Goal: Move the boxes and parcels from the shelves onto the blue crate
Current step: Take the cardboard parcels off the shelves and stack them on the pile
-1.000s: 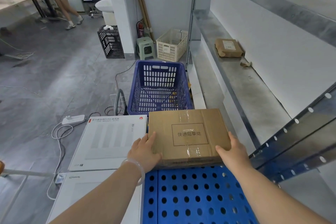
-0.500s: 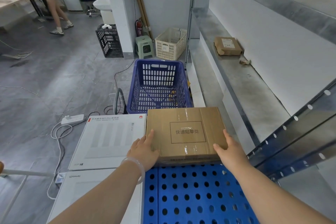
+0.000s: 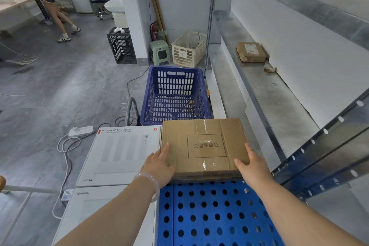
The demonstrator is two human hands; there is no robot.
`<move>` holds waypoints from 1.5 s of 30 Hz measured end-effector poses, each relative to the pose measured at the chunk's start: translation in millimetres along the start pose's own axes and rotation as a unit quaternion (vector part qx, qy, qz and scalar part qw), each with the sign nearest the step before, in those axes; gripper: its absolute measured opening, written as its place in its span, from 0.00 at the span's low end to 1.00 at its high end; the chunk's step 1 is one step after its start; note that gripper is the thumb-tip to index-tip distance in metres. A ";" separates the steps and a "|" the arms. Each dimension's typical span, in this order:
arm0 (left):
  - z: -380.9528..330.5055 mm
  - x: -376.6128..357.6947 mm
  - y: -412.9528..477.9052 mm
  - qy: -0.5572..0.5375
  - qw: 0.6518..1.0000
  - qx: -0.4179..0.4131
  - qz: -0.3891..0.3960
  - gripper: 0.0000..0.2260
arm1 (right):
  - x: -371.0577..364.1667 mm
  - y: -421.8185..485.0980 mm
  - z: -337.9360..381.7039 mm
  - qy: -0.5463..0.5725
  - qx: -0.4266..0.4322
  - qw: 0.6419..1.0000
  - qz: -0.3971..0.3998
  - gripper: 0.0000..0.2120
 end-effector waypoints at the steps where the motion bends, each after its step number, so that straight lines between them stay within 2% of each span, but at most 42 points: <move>1: -0.3 0.3 -0.4 -0.001 1.000 0.001 -0.001 0.35 | 0.2 0.0 0.2 0.001 0.000 1.000 0.001 0.36; 20: -7.8 2.2 -8.3 -0.006 1.000 -0.001 -0.012 0.36 | 5.4 -0.5 1.8 -0.027 0.018 0.999 0.026 0.40; 27: -23.0 7.5 -23.2 0.039 0.997 -0.023 -0.059 0.37 | 18.8 -13.9 10.3 -0.121 0.080 0.989 0.007 0.44; 35: -50.0 5.1 -51.6 0.113 0.984 -0.118 -0.076 0.36 | 30.3 -45.3 4.7 -0.219 0.168 0.961 -0.035 0.49; 40: -85.5 5.6 -74.0 0.149 0.958 -0.229 -0.092 0.36 | 54.8 -94.3 -3.1 -0.230 0.165 0.953 -0.109 0.51; 45: -116.9 -7.9 -121.9 0.139 0.926 -0.342 -0.079 0.36 | 66.7 -173.7 -27.6 -0.232 0.113 0.952 -0.165 0.50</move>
Point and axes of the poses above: each hand's wrist, its own y-axis towards the middle knuckle, its own x-axis out of the back of the hand, z = x × y, the point moved 4 cm from there along y, towards the middle knuckle, and after that the axes turned 10 degrees about -z, right-handed, at the moved point
